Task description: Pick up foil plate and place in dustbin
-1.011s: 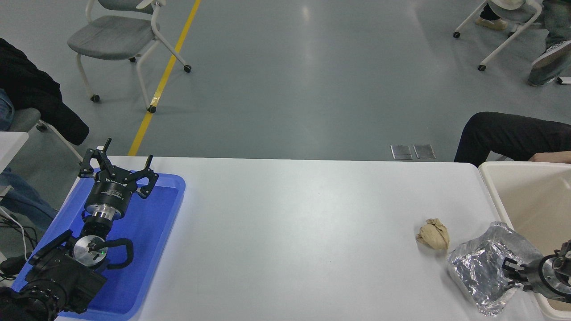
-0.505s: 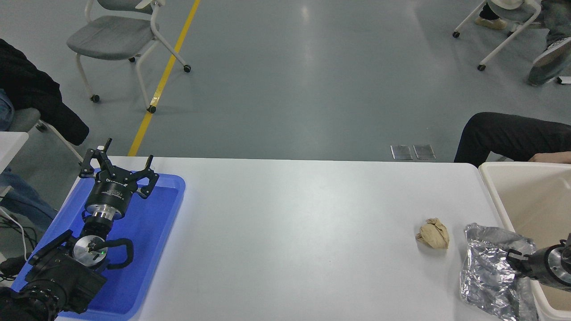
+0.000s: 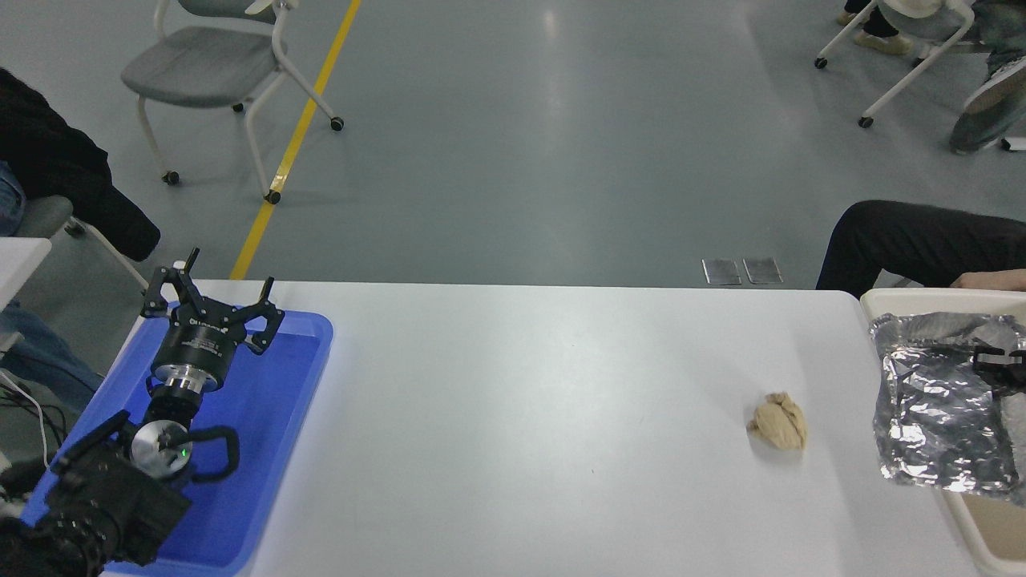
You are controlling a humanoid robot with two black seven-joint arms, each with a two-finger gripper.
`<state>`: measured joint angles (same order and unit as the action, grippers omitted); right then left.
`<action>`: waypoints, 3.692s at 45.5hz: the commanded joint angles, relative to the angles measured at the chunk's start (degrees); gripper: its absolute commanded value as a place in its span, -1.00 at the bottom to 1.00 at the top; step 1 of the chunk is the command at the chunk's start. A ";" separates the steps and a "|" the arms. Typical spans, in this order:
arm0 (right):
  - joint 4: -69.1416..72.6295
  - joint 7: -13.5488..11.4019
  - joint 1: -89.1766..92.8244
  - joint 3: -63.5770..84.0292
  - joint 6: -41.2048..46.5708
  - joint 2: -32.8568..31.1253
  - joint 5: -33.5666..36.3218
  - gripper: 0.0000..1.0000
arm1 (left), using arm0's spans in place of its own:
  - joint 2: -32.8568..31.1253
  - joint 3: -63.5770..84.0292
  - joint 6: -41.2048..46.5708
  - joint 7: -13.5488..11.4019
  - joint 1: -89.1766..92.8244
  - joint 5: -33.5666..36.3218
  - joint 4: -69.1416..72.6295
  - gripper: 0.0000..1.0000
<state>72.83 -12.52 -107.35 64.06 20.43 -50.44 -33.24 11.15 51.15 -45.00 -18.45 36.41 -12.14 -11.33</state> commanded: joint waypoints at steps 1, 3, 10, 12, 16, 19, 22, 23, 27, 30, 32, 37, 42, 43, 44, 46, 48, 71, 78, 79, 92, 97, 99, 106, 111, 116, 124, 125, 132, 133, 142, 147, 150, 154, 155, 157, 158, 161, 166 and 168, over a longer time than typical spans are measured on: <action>8.55 0.30 -20.96 14.60 4.61 7.37 4.24 -1.00 | 0.01 0.00 0.00 -0.01 -0.02 0.01 -0.01 1.00; 8.82 0.30 -22.28 14.60 5.67 8.77 4.85 -1.00 | 0.01 0.00 0.00 -0.01 -0.02 0.01 -0.01 1.00; 8.90 0.30 -25.45 14.51 9.89 12.03 6.88 -1.00 | 0.01 0.00 0.00 -0.01 -0.02 0.01 -0.01 1.00; 8.90 0.30 -26.32 14.34 11.12 12.38 6.88 -1.00 | 0.01 0.00 0.00 -0.01 -0.02 0.01 -0.01 1.00; 8.90 0.30 -27.47 13.90 12.62 12.73 6.88 -1.00 | 0.10 0.00 0.00 -0.01 -0.02 0.01 0.16 1.00; 8.90 0.30 -28.17 13.90 13.41 12.74 6.88 -1.00 | 0.10 0.09 0.00 -0.01 -0.02 0.01 0.16 1.00; 8.90 0.30 -28.35 13.90 13.85 12.74 6.79 -1.00 | 0.10 0.00 0.00 -0.01 -0.02 0.01 0.16 1.00; 8.90 0.30 -28.35 13.98 14.02 12.65 6.79 -1.00 | 0.10 0.00 0.00 -0.10 -0.02 0.01 0.16 1.00; 8.90 0.30 -28.79 14.16 14.55 12.30 6.53 -1.00 | 0.10 0.00 0.00 -0.10 -0.02 0.01 0.16 1.00; 8.82 0.30 -29.32 14.42 14.99 12.21 6.44 -1.00 | 0.10 0.00 0.00 -0.01 -0.02 0.01 -0.01 1.00; 8.82 0.39 -29.40 14.60 15.08 12.21 6.26 -1.00 | 0.10 0.00 0.00 -0.10 -0.02 0.01 0.16 1.00; 8.11 0.30 -29.14 14.78 14.90 11.33 5.82 -1.00 | 0.10 0.00 0.00 -0.01 -0.02 0.01 -0.01 1.00; 6.36 0.39 -28.26 15.04 14.90 9.58 3.90 -1.00 | 0.10 0.00 0.00 -0.01 -0.02 0.01 -0.01 1.00; 5.83 0.39 -28.00 15.04 14.90 8.88 2.84 -1.00 | 0.10 0.00 0.00 -0.01 -0.02 0.01 0.16 1.00; 5.39 0.39 -27.39 15.04 14.82 7.91 1.35 -1.00 | 0.01 0.00 0.00 -0.01 -0.02 0.01 0.16 1.00; 3.90 0.47 -26.07 14.60 14.47 5.63 -2.25 -1.00 | 0.01 0.00 0.00 -0.01 -0.02 0.01 -0.01 1.00; 1.36 0.65 -24.14 13.64 14.38 3.08 -6.20 -1.00 | 0.10 0.00 0.00 -0.01 -0.02 0.01 -0.01 1.00; -30.81 6.19 26.20 -17.90 -2.05 -4.76 -22.66 -1.00 | 0.10 0.00 0.00 -0.01 -0.02 0.01 0.16 1.00; -39.07 6.36 42.65 -27.31 -10.05 0.16 -22.57 -1.00 | 0.10 0.00 0.00 -0.10 -0.11 0.01 -0.01 1.00; -40.30 6.54 44.49 -28.37 -10.58 0.95 -22.48 -1.00 | 0.10 0.00 0.00 -0.01 -0.11 0.01 -0.01 1.00; -55.43 7.77 63.66 -45.42 -15.14 11.76 -21.69 -1.00 | 0.19 0.00 0.00 -0.10 -0.11 0.01 -0.01 1.00; -56.49 7.77 65.87 -47.01 -19.63 14.66 -21.69 -1.00 | 0.19 0.00 0.00 -0.10 -0.11 0.01 0.16 1.00; -56.92 7.77 66.22 -47.36 -20.51 15.28 -21.60 -1.00 | 0.19 0.00 0.00 -0.01 -0.11 0.01 0.16 1.00; -58.59 7.77 66.40 -47.36 -21.04 16.43 -20.46 -1.00 | 0.19 0.00 0.00 -0.01 -0.11 0.01 -0.01 1.00; -58.68 7.77 66.40 -47.36 -21.22 16.43 -20.46 -1.00 | 0.19 0.00 0.00 -0.10 -0.11 0.01 0.16 1.00; -58.60 7.77 66.31 -47.71 -21.31 16.43 -20.37 0.32 | 0.19 0.00 0.00 -0.01 -0.11 0.01 -0.01 1.00; -58.60 7.77 66.13 -48.24 -20.96 16.34 -18.88 1.00 | 0.19 0.00 0.00 -0.01 -0.11 0.01 -0.01 1.00; -58.51 7.77 66.13 -48.24 -20.96 16.34 -18.79 1.00 | 0.19 0.00 0.00 -0.01 -0.11 0.01 -0.01 1.00; -57.54 7.77 64.73 -48.24 -20.52 15.99 -18.70 1.00 | 0.19 0.00 0.00 -0.01 -0.11 0.01 -0.01 1.00; -57.45 7.77 64.03 -48.24 -20.34 16.07 -18.70 1.00 | 0.19 0.00 0.00 -0.01 -0.11 0.01 -0.01 1.00; -41.57 6.98 56.30 -46.66 -19.81 11.08 -19.76 1.00 | 0.10 0.00 0.00 -0.01 -0.02 0.01 -0.01 1.00; -29.17 5.66 47.87 -38.77 -17.71 6.32 -19.58 1.00 | 0.01 0.00 0.00 -0.01 -0.02 0.01 -0.01 1.00; -23.11 5.75 40.93 -32.27 -15.78 5.79 -19.23 1.00 | 0.01 0.00 0.00 -0.01 0.07 0.01 -0.01 1.00; -15.37 5.92 32.84 -25.84 -13.49 4.74 -18.26 1.00 | -0.08 0.00 0.00 0.08 0.07 0.01 -0.01 1.00; -13.35 5.92 30.91 -24.52 -12.70 4.39 -17.83 1.00 | -0.08 0.00 0.00 -0.01 0.07 0.01 -0.01 1.00; -10.01 5.92 26.78 -22.50 -10.68 3.95 -17.03 1.00 | -0.08 0.00 0.00 -0.01 0.07 0.01 0.16 1.00; -8.43 5.92 24.67 -21.53 -9.28 3.95 -16.42 1.00 | 0.01 0.00 0.00 -0.01 0.07 0.01 -0.01 1.00; -4.90 5.92 18.17 -18.37 -3.84 4.29 -13.79 1.00 | -0.08 0.00 0.00 -0.01 0.07 0.01 -0.01 1.00; -2.09 6.01 7.88 -12.92 5.74 7.02 -6.59 1.00 | -0.08 0.00 0.00 -0.01 0.07 0.01 -0.01 1.00; -0.86 6.01 4.01 -11.07 9.26 8.33 -3.42 1.00 | -0.07 0.00 0.00 -0.01 0.07 0.01 -0.01 1.00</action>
<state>60.10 -6.46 -81.76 41.02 14.08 -44.43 -47.33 11.12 51.15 -45.00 -18.45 36.46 -12.14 -11.31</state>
